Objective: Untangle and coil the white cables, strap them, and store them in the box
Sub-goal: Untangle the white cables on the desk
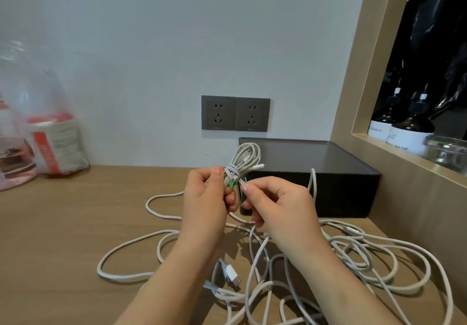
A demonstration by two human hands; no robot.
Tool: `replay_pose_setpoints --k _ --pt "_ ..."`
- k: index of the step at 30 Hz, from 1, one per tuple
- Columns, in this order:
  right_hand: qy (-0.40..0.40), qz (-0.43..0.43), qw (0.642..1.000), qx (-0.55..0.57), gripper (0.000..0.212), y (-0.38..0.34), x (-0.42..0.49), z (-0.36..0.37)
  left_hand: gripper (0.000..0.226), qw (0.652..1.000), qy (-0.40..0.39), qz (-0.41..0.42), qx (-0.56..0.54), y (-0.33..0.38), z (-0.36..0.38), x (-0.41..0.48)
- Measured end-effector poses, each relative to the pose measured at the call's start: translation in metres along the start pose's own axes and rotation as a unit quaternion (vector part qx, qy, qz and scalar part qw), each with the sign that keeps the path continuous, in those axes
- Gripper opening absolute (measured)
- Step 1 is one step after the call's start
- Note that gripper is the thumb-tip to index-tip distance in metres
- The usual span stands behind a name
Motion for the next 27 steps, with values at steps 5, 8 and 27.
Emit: replay_pose_setpoints --k 5,8,27 --pt "0.064 -0.031 0.997 -0.042 0.02 0.003 -0.001 0.0 0.013 0.951 -0.002 0.158 0.267 0.002 0.004 -0.013" --pt "0.089 -0.037 0.994 -0.05 0.02 0.004 -0.001 -0.003 0.016 0.931 -0.036 0.189 0.311 0.005 0.004 -0.014" --pt "0.068 -0.063 0.995 0.039 0.016 0.003 0.0 -0.01 0.01 0.982 -0.098 0.077 0.141 0.004 0.003 -0.011"
Point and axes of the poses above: each hand's wrist, its own x-axis towards the middle knuckle, its own z-axis out of the palm, y = z × x, the point moved 1 cm from there along x, towards the middle knuckle, and after that the axes turned 1 degree about z, right-handed, at the moved point
